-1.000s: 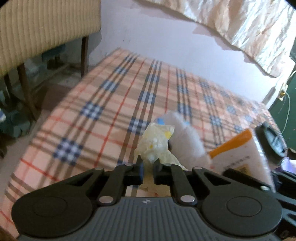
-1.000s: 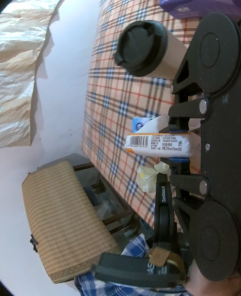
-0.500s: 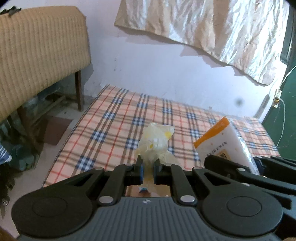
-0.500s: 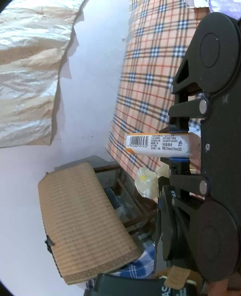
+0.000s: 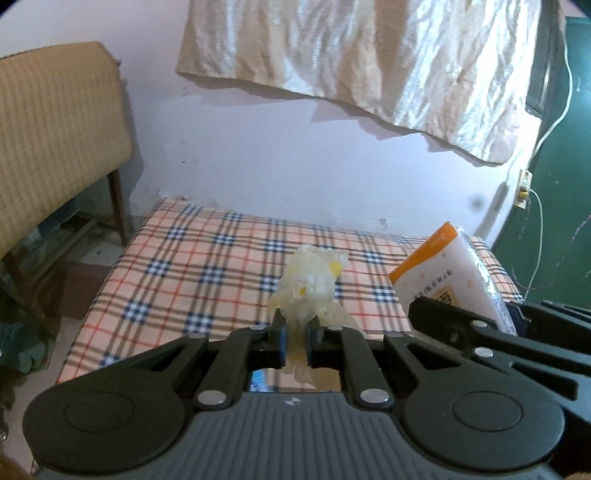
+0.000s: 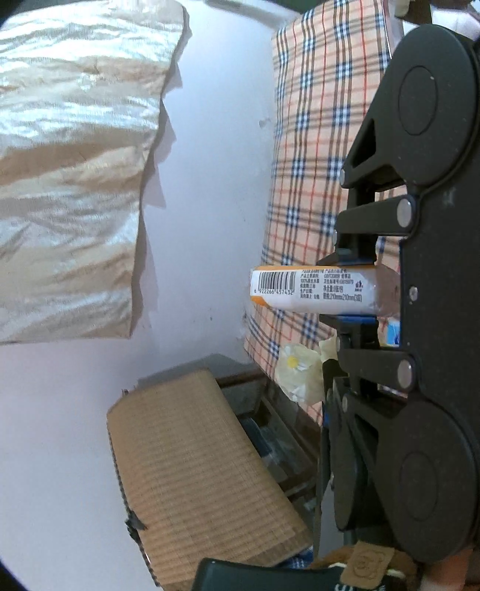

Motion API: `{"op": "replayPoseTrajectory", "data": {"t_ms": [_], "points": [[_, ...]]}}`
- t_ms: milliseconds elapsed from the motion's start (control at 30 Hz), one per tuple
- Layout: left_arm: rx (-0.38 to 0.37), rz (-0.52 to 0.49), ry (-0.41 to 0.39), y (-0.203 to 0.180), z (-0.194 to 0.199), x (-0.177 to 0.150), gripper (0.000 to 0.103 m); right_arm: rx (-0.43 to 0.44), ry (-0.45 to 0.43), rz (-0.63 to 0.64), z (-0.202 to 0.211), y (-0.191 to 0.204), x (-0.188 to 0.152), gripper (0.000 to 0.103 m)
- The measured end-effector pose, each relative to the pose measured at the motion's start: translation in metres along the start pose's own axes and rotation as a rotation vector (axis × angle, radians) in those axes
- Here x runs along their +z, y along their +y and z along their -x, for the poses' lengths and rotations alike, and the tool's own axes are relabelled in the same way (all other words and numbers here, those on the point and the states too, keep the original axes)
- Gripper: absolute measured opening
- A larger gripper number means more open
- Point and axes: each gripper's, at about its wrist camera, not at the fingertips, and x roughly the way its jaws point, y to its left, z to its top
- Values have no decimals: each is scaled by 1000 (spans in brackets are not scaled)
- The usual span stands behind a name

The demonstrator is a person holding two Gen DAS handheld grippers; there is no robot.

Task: Organize soft objects
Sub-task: 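Lift and carry the medicine box and plastic bag with both tools toward the tray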

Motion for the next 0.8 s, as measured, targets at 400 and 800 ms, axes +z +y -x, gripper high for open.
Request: {"op": "replayPoseTrajectory", "data": {"t_ms": [400,800], "points": [[-77,-67,10,-58,-10,-4,13,-83,-23,-39,29,-59,-4,28],[-134,-134,14,-102,-13,-12,13,-138,-39,-64,58,-102,-12,28]]}}
